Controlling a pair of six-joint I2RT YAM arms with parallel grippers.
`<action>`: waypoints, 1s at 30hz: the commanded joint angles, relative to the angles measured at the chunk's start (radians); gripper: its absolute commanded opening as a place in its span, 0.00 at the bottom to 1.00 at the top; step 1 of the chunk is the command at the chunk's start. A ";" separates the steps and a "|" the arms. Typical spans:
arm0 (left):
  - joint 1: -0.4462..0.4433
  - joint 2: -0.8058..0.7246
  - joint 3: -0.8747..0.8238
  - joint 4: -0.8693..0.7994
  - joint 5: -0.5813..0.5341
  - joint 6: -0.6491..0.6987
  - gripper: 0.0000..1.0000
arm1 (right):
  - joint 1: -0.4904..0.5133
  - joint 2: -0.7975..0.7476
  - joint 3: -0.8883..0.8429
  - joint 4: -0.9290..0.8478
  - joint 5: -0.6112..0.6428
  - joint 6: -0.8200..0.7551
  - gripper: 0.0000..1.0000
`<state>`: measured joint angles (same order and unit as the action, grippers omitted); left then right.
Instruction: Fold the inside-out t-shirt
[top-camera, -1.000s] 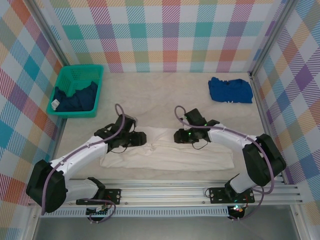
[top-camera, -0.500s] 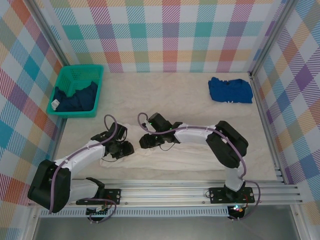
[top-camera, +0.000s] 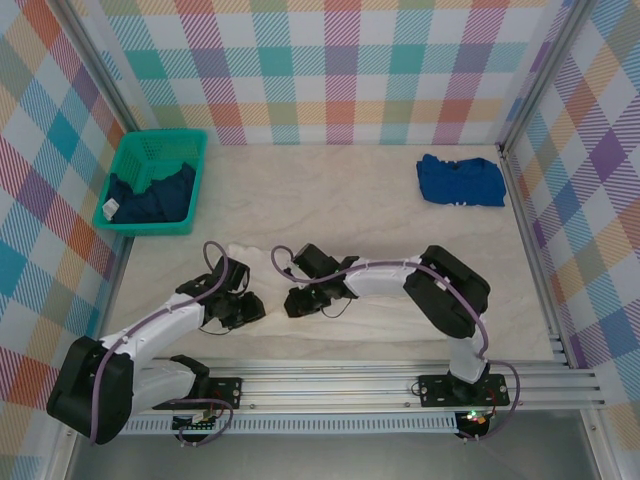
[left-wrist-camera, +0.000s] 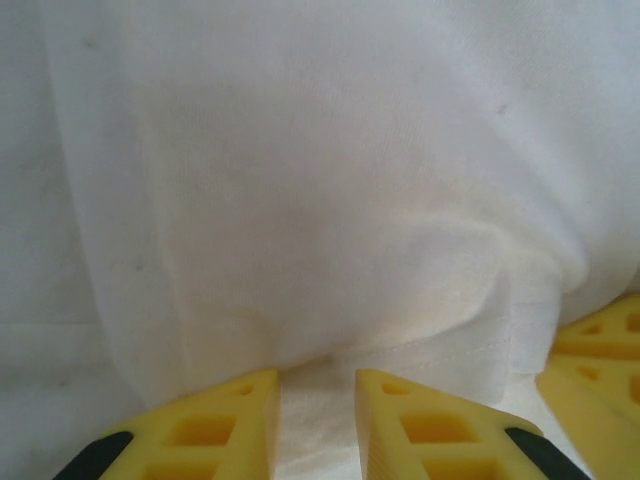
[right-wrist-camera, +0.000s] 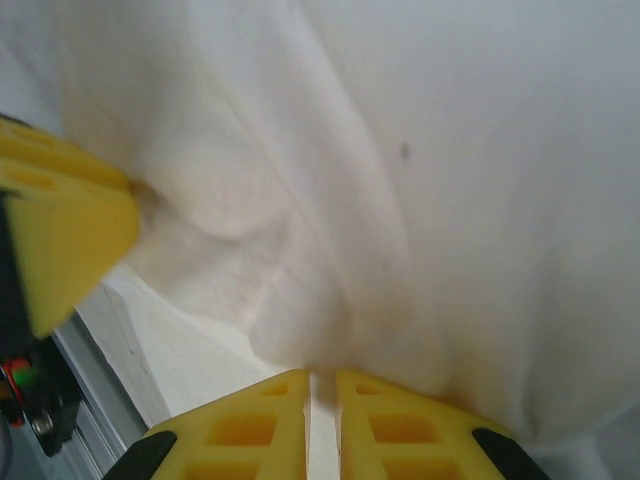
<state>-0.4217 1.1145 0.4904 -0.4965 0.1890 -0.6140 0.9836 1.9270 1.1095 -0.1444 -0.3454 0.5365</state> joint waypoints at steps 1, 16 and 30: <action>0.009 -0.039 0.002 -0.045 -0.049 -0.004 0.26 | 0.009 -0.028 -0.022 -0.040 -0.011 0.002 0.13; 0.221 -0.069 0.095 0.071 -0.279 0.091 0.88 | -0.031 -0.235 -0.043 -0.044 0.031 -0.130 0.30; 0.274 0.261 0.214 0.109 -0.159 0.259 1.00 | -0.161 -0.288 -0.139 0.025 -0.060 -0.161 0.35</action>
<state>-0.1600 1.3373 0.6739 -0.3901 -0.0078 -0.4072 0.8299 1.6428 0.9871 -0.1505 -0.3576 0.4019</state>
